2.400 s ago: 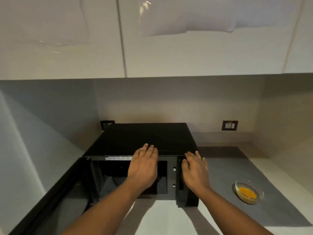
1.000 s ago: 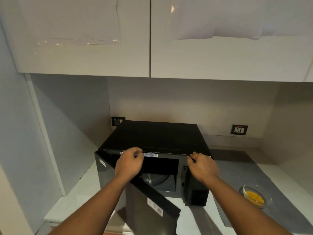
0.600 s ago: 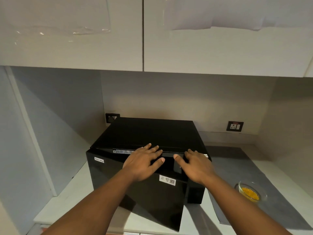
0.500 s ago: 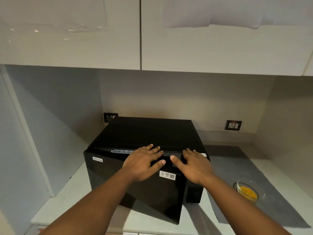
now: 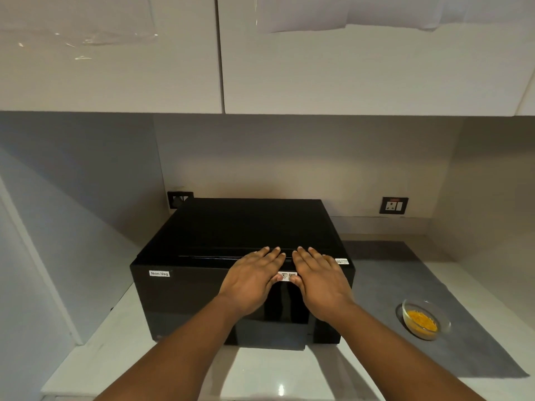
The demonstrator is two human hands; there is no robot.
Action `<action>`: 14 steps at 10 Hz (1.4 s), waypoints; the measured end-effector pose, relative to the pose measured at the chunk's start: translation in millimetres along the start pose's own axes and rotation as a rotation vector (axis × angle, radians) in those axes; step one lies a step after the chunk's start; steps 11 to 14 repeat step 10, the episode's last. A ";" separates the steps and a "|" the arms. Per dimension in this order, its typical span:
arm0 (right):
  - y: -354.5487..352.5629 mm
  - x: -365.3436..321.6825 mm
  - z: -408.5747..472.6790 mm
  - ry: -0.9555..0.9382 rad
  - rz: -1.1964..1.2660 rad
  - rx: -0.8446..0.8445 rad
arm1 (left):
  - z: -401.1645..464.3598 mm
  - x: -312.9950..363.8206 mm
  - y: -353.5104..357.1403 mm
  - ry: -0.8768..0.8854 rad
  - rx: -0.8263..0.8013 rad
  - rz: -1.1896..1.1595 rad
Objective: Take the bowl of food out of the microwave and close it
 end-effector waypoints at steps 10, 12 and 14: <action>-25.2 -13.7 -16.0 0.136 0.117 0.192 | -3.8 15.4 -18.4 -0.283 0.171 -0.460; -25.2 -13.7 -16.0 0.136 0.117 0.192 | -3.8 15.4 -18.4 -0.283 0.171 -0.460; -25.2 -13.7 -16.0 0.136 0.117 0.192 | -3.8 15.4 -18.4 -0.283 0.171 -0.460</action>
Point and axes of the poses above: each hand's wrist, its own z-axis towards the middle knuckle, its own y-axis out of the palm, x = y × z, the point moved 1 cm from there along z, towards the middle knuckle, and after that the axes turned 9 degrees about -z, right-handed, at the moved point
